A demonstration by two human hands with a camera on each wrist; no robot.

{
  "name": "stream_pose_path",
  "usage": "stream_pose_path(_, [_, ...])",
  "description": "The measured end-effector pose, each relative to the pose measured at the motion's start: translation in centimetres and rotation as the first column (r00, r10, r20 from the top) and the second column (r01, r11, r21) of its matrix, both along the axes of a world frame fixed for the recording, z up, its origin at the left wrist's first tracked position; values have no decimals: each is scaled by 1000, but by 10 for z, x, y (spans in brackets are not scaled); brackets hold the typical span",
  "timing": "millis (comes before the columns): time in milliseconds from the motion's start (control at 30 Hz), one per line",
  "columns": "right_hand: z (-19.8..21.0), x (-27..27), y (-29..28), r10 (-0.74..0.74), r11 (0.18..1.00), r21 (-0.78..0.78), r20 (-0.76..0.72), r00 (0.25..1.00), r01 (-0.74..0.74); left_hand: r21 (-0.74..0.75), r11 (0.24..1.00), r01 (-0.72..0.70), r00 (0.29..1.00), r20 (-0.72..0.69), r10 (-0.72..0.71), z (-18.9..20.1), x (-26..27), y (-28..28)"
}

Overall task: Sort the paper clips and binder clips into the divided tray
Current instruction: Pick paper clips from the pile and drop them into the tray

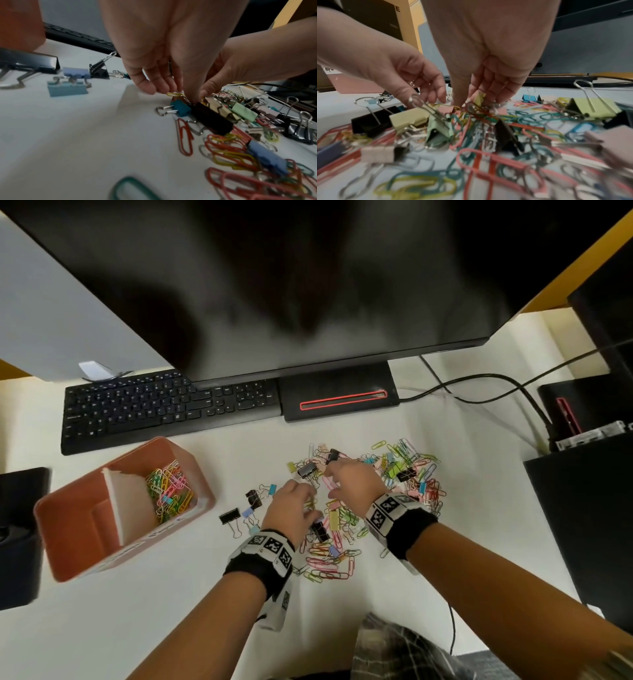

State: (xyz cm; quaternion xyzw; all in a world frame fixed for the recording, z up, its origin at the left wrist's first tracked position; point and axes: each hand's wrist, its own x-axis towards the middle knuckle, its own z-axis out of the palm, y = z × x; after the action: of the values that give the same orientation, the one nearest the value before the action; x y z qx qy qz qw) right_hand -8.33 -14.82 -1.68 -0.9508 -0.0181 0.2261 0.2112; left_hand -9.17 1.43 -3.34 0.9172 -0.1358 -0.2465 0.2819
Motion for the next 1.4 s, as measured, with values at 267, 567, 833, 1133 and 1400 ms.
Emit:
stream_pose_path(267, [6, 10, -8, 62, 997, -33, -47, 997, -63, -44, 989, -144, 979, -151, 136, 1, 15, 6])
stream_pose_path(567, [29, 4, -45, -132, 961, 247, 18, 991, 124, 84, 993, -87, 995, -39, 91, 5, 22, -10])
stream_pose_path(833, [38, -21, -71, -165, 923, 347, -27, 986, 164, 154, 985, 81, 996, -54, -73, 5, 28, -7])
stream_pose_path(1133, [11, -55, -55, 194, 963, 208, -89, 977, -172, 175, 982, 77, 996, -48, -69, 4, 29, 3])
stream_pose_path(1400, [-3, -44, -62, 111, 983, 152, -44, 993, -103, 30, 1000, 10, 995, 101, -13, 11, 5, 15])
